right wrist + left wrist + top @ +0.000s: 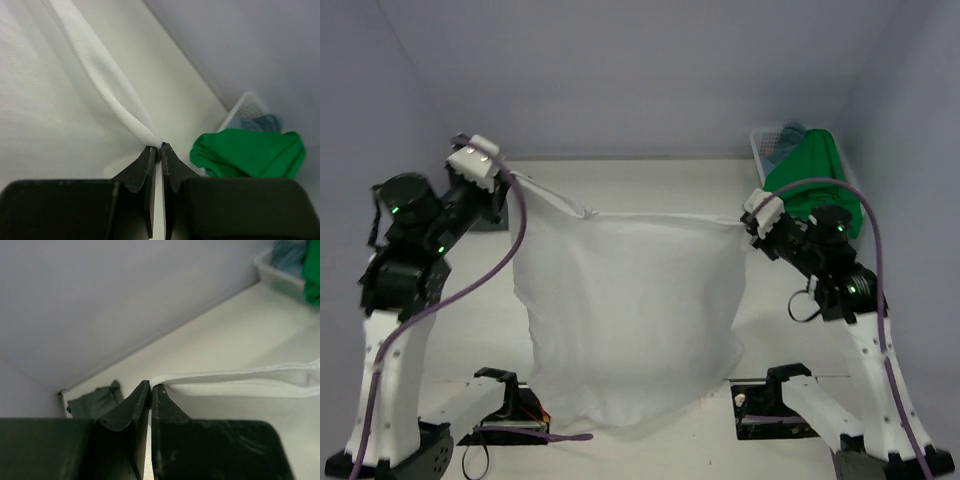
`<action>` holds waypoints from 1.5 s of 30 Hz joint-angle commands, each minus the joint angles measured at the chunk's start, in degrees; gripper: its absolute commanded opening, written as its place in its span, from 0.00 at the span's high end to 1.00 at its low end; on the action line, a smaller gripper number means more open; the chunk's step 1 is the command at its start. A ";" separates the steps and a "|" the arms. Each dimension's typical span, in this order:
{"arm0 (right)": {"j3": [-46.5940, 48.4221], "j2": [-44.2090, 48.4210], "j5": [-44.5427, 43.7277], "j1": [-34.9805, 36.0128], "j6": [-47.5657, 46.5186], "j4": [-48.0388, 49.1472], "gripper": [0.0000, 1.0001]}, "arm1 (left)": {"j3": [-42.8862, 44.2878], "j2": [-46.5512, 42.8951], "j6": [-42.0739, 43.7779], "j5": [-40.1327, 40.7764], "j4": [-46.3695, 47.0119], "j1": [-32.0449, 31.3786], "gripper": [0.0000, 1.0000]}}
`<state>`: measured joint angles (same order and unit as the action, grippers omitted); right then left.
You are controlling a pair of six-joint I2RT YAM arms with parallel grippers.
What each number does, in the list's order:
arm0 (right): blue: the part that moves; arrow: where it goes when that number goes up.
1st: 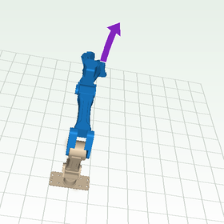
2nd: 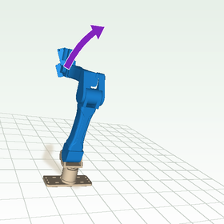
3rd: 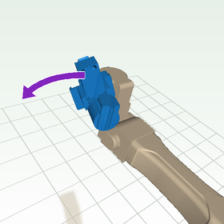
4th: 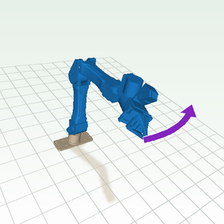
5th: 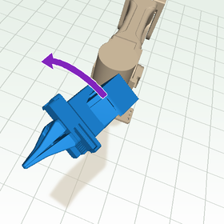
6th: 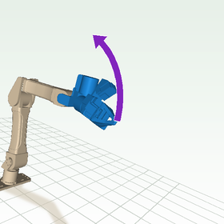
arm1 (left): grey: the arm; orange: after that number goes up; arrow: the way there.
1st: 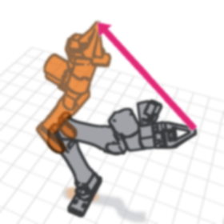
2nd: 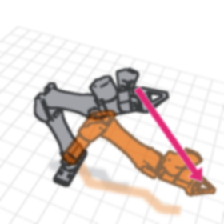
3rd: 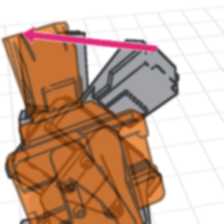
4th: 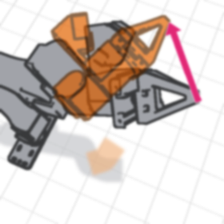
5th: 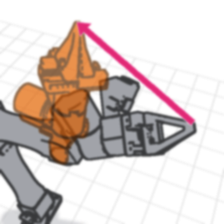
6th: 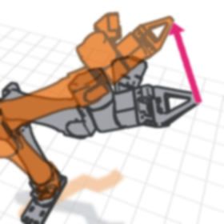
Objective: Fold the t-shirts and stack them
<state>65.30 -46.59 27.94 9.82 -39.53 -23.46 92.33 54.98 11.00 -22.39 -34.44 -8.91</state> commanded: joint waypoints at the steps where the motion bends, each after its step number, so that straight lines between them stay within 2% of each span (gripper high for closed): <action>1: -5.94 -6.40 -0.69 -0.07 -4.32 7.98 1.00 | -8.10 6.35 5.85 4.98 13.13 0.47 1.00; 3: -9.03 -12.44 -1.57 -0.24 -5.81 13.32 1.00 | -11.02 12.41 7.36 8.31 19.37 0.64 1.00; 4: -9.05 -12.47 -2.01 -0.24 -5.82 15.27 1.00 | -11.04 14.78 7.97 9.11 21.32 0.82 1.00; 6: -9.93 -19.22 -2.37 -0.86 -6.09 20.18 1.00 | -10.43 23.21 8.42 11.57 24.93 1.08 1.00; 11: -6.34 -35.66 -3.59 -1.47 -5.91 27.94 1.00 | 0.18 41.74 8.60 14.22 29.34 1.44 1.00; 16: -2.46 -47.69 -5.09 -1.74 -6.35 33.04 1.00 | 6.27 52.14 6.93 13.60 30.48 0.91 1.00; 23: 1.76 -56.59 -9.22 -2.09 -5.74 38.74 1.00 | 9.53 57.78 6.57 16.41 33.20 0.29 1.00; 32: 4.31 -62.48 -20.90 -2.09 -0.82 49.99 1.00 | 14.71 62.61 6.40 19.75 34.52 -1.81 1.00; 37: 8.87 -68.01 -26.44 -1.48 1.21 50.63 1.00 | 18.49 68.22 8.51 20.90 34.18 -3.75 1.00; 45: 20.47 -78.38 -27.77 -0.77 0.07 47.99 1.00 | 27.63 75.61 8.42 20.81 29.78 -4.36 1.00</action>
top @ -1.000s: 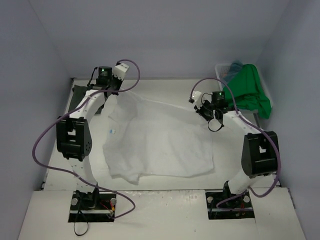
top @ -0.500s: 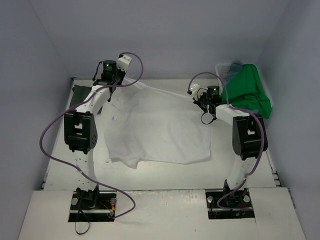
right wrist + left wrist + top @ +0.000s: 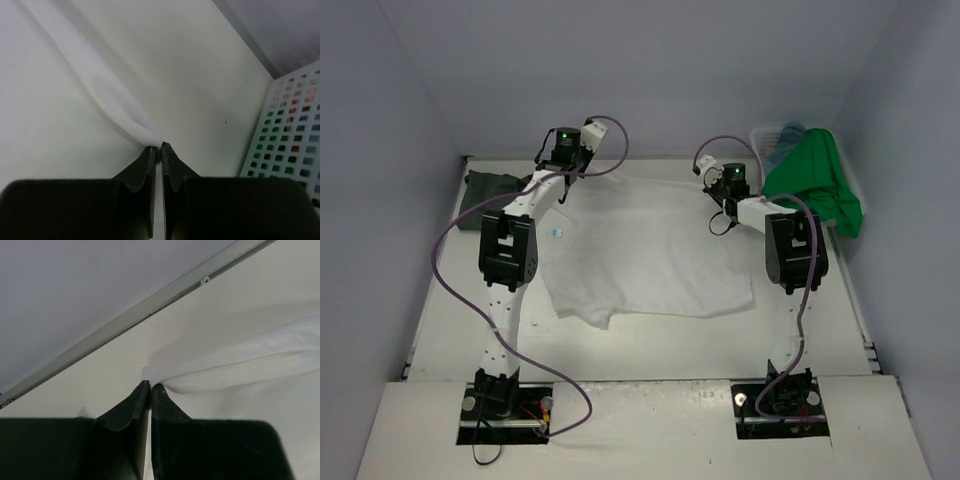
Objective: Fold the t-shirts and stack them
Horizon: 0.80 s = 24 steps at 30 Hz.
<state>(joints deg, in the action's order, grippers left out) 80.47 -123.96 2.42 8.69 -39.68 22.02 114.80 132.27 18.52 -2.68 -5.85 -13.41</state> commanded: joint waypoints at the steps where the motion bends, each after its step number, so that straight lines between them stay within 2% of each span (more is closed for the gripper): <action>1: 6.71 -2.06 -2.59 0.45 0.04 1.46 1.00 | 5.69 -1.14 1.16 1.27 1.10 -0.04 1.00; 3: 10.22 -4.70 -5.05 0.63 0.04 0.58 1.00 | 6.92 0.35 2.74 1.62 1.10 -0.30 1.00; 6: 14.97 -8.31 -8.03 1.15 -0.31 -0.31 0.88 | 7.89 2.11 5.64 3.80 1.71 -1.00 1.00; 7: 16.03 -9.10 -8.91 1.50 -0.48 -0.31 0.78 | 8.07 2.55 6.95 4.69 2.32 -1.18 1.00; 11: 20.42 -13.58 -13.92 2.30 -1.45 -0.31 0.67 | 9.56 4.84 8.11 5.67 2.24 -1.71 1.00; 18: 22.19 -14.64 -18.49 3.26 -2.06 3.98 0.64 | 13.34 7.74 9.69 7.86 1.28 -2.23 1.00; 24: 21.57 -14.99 -23.41 3.79 -5.84 9.35 0.64 | 20.01 12.13 10.57 10.84 -1.44 -2.59 1.00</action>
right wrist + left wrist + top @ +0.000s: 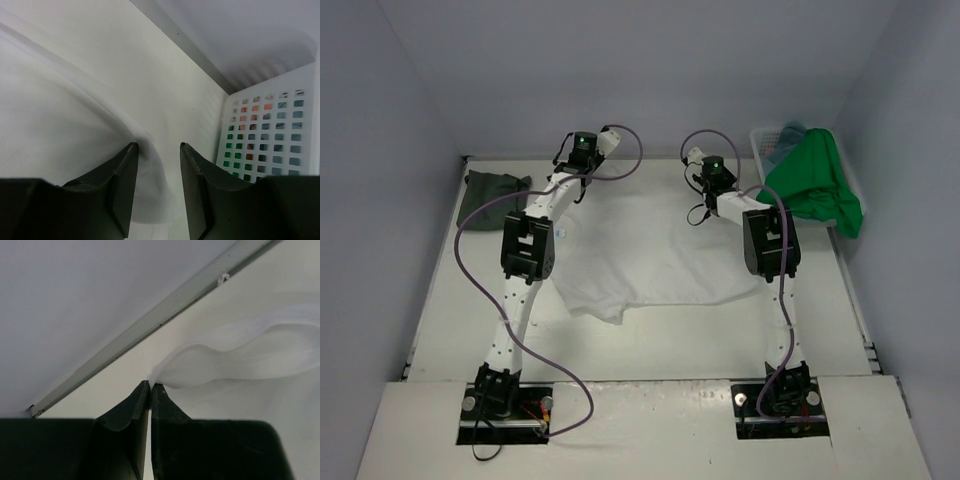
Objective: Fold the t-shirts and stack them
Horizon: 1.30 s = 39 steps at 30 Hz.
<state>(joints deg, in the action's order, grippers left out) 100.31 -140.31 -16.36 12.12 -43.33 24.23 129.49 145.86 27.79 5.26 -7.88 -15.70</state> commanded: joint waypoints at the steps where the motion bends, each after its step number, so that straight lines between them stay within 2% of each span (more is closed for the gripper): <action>1: 1.64 1.36 -5.43 0.36 -2.72 7.67 0.64 | 6.99 -0.41 1.82 3.44 0.41 -0.29 1.00; 7: 2.78 2.23 -5.70 -0.52 -3.25 8.03 0.65 | 10.60 2.49 5.16 6.43 2.69 -0.38 1.00; 11: 2.52 3.37 -4.91 -0.34 -1.68 6.27 0.65 | 16.74 6.44 6.31 8.63 2.96 -0.38 1.00; 13: 2.00 4.52 -4.65 -0.08 -1.14 5.66 0.66 | 17.90 8.03 6.84 9.51 3.92 -0.38 0.89; 14: 1.12 5.04 -4.30 -0.17 -0.71 5.65 0.66 | 18.34 8.21 6.84 9.60 4.36 -0.29 0.66; 17: -0.11 7.15 -3.86 -0.08 0.26 5.04 0.67 | 18.51 8.65 6.66 9.86 6.29 -0.29 0.39; 20: -1.08 8.73 -3.33 0.18 0.97 4.16 0.68 | 19.65 9.35 7.01 10.30 7.00 -0.38 0.30; 27: -6.96 14.27 -3.24 1.77 1.49 4.25 0.68 | 20.80 7.78 6.93 11.70 6.30 -0.29 0.29; 31: -11.08 19.97 -1.32 2.38 2.64 1.89 0.69 | 15.55 0.67 3.68 11.00 3.05 -0.12 0.29; 32: -12.06 21.47 -0.18 2.47 3.33 0.92 0.68 | 11.09 -1.44 3.33 10.83 3.22 -0.12 0.29; 35: -14.61 28.31 6.83 2.47 5.09 -6.80 0.68 | 4.04 -9.09 1.57 9.77 -0.10 -0.20 0.29; 37: -15.23 30.35 10.63 2.47 5.80 -15.41 0.67 | 2.00 -13.75 -1.50 7.41 -6.86 -0.12 0.29; 38: -15.58 31.14 15.43 2.38 5.63 -18.83 0.67 | 0.86 -15.50 -2.64 6.53 -9.06 -0.12 0.29; 39: -16.63 33.15 16.26 2.38 6.24 -21.22 0.67 | -2.98 -19.44 -4.57 5.56 -10.65 -0.12 0.29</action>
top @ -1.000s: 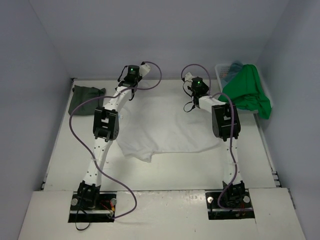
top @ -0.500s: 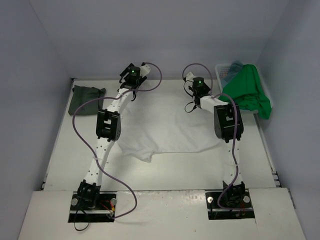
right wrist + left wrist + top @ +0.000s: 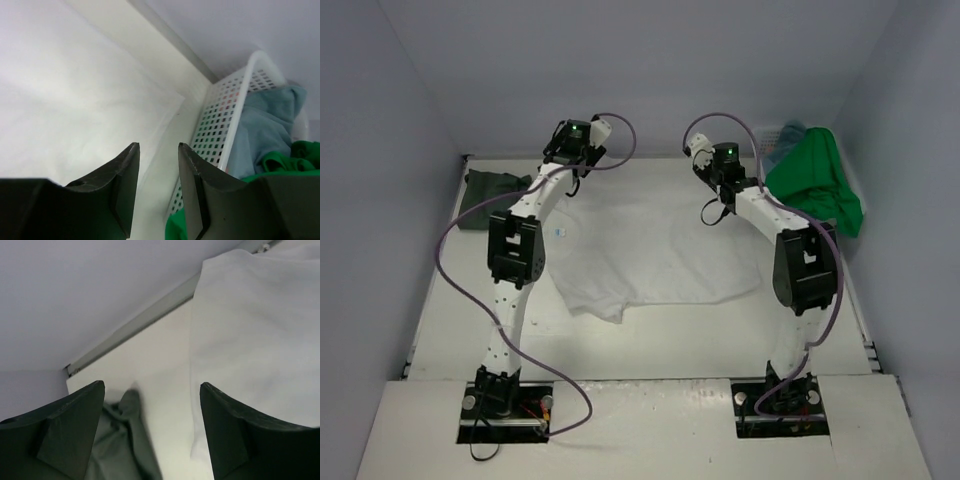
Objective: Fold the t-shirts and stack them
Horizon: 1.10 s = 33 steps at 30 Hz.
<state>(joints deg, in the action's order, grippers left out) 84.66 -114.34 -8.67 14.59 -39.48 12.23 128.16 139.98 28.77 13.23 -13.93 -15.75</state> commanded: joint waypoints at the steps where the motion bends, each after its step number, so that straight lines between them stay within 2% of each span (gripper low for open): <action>1: -2.04 8.51 10.75 -0.26 2.57 -12.11 0.66 | -4.03 -15.51 -6.09 -4.08 -6.87 -0.07 0.29; 2: -2.92 10.53 15.39 -0.35 1.79 -15.88 0.66 | -6.75 -17.97 -7.49 -5.14 -7.59 -0.07 0.29; 3: -4.58 11.42 16.22 -0.35 0.74 -20.18 0.66 | -12.96 -23.30 -8.38 -6.63 -8.21 0.01 0.28; 5: -7.22 14.83 17.45 -0.44 -0.32 -23.37 0.66 | -18.71 -28.60 -8.65 -11.37 -9.52 0.10 0.28; 6: -9.41 15.81 20.33 -0.53 -3.29 -28.26 0.66 | -23.08 -33.15 -8.82 -13.04 -10.75 0.02 0.27; 8: -12.58 19.66 21.23 -0.70 -5.15 -30.94 0.66 | -27.24 -39.48 -9.09 -20.13 -15.84 -0.07 0.27; 9: -15.38 20.73 22.19 -0.70 -6.56 -34.60 0.66 | -29.70 -41.70 -8.83 -21.83 -16.99 -0.33 0.26; 11: -19.16 25.63 22.03 -0.79 -10.08 -35.78 0.66 | -38.30 -46.27 -7.95 -23.95 -18.32 -1.03 0.26; 14: -26.20 31.52 21.15 -0.88 -14.12 -36.75 0.67 | -49.73 -57.15 -5.67 -23.87 -16.83 -2.35 0.25; 16: -30.14 33.82 20.36 -0.79 -15.79 -37.54 0.67 | -55.96 -61.04 -4.79 -23.96 -16.39 -2.79 0.25; 23: -37.54 40.51 18.34 -0.88 -22.56 -37.63 0.66 | -70.82 -76.85 -2.24 -24.66 -13.93 -5.43 0.24; 27: -40.45 41.66 16.76 -0.70 -25.10 -37.89 0.63 | -77.69 -80.83 0.31 -21.06 -11.56 -10.87 0.24; 33: -44.76 41.92 15.26 -0.79 -29.68 -37.63 0.57 | -81.05 -81.80 0.93 -19.48 -9.54 -11.23 0.24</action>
<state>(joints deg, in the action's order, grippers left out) 40.71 -73.97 8.27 13.91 -65.28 -24.71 46.46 59.24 28.12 -7.81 -28.16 -27.31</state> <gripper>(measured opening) 0.424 0.762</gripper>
